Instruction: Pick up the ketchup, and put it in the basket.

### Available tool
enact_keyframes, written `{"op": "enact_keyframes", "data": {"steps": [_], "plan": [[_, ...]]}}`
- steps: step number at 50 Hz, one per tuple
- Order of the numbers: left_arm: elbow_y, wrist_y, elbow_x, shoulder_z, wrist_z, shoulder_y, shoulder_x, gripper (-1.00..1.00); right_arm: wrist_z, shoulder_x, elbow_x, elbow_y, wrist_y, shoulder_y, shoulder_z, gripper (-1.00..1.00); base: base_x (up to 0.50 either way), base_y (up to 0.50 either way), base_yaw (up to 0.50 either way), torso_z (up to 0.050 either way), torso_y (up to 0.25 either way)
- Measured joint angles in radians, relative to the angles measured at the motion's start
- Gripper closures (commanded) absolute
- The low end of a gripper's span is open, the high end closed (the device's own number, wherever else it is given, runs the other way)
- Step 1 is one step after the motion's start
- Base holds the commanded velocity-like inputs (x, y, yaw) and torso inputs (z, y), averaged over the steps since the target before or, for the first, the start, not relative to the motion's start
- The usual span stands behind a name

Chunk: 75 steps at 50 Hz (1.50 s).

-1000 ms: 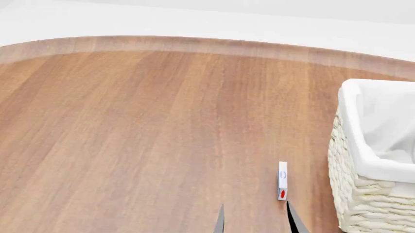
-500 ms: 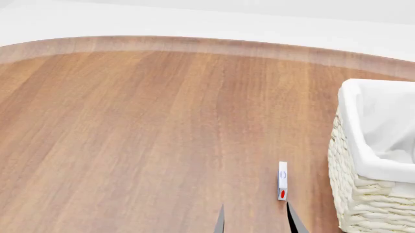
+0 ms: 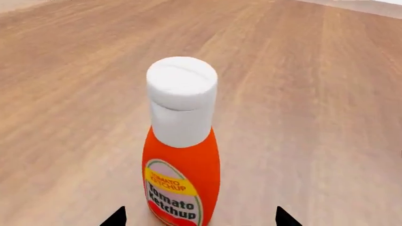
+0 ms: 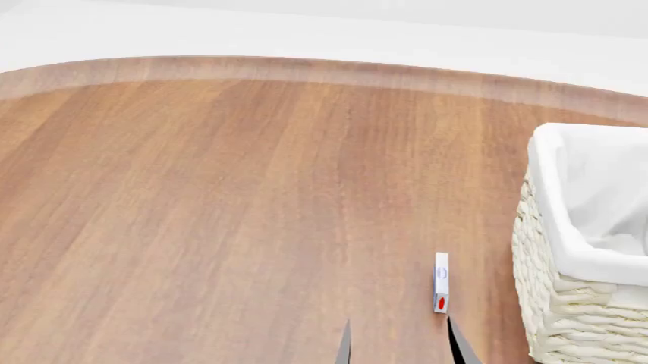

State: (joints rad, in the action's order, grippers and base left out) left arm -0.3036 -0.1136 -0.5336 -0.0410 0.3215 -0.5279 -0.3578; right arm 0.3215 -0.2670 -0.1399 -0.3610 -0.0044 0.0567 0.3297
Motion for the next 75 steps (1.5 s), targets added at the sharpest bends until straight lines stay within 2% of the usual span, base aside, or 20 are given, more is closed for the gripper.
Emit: {"op": "enact_keyframes", "data": {"steps": [12,28,43,44,54,63,68,75], "plan": [[0.230,0.188,0.083,0.027,-0.106,0.078,0.008,-1.00,0.005,-0.004,-0.003,0.003,-0.002,-0.002,0.006,-1.00,0.00,0.00,0.00,0.000,0.000],[0.552,0.475,0.173,0.024,-0.189,0.219,0.047,-1.00,0.010,-0.009,-0.006,0.007,-0.004,-0.004,0.015,-1.00,0.00,0.00,0.00,0.000,0.000],[0.847,0.660,0.212,0.033,-0.258,0.364,0.079,-1.00,0.012,-0.013,-0.008,0.011,-0.008,-0.006,0.025,-1.00,0.00,0.00,0.00,0.000,0.000],[0.864,0.669,0.213,0.034,-0.262,0.372,0.081,1.00,0.012,-0.013,-0.009,0.011,-0.008,-0.006,0.026,-1.00,0.00,0.00,0.00,0.000,0.000],[0.931,0.703,0.217,0.026,-0.272,0.413,0.090,1.00,0.015,-0.016,-0.012,0.015,-0.010,-0.008,0.030,-1.00,0.00,0.00,0.00,0.000,0.000],[0.852,0.649,0.206,0.032,-0.252,0.389,0.087,1.00,0.018,-0.019,-0.015,0.018,-0.011,-0.010,0.032,-1.00,0.00,0.00,0.00,0.000,0.000],[0.704,0.542,0.159,0.038,-0.223,0.365,0.071,1.00,0.020,-0.021,-0.017,0.019,-0.012,-0.011,0.034,-1.00,0.00,0.00,0.00,0.000,0.000],[0.441,0.302,0.058,0.070,-0.164,0.384,0.024,1.00,0.021,-0.024,-0.019,0.022,-0.014,-0.011,0.036,-1.00,0.00,0.00,0.00,0.000,0.000]]}}
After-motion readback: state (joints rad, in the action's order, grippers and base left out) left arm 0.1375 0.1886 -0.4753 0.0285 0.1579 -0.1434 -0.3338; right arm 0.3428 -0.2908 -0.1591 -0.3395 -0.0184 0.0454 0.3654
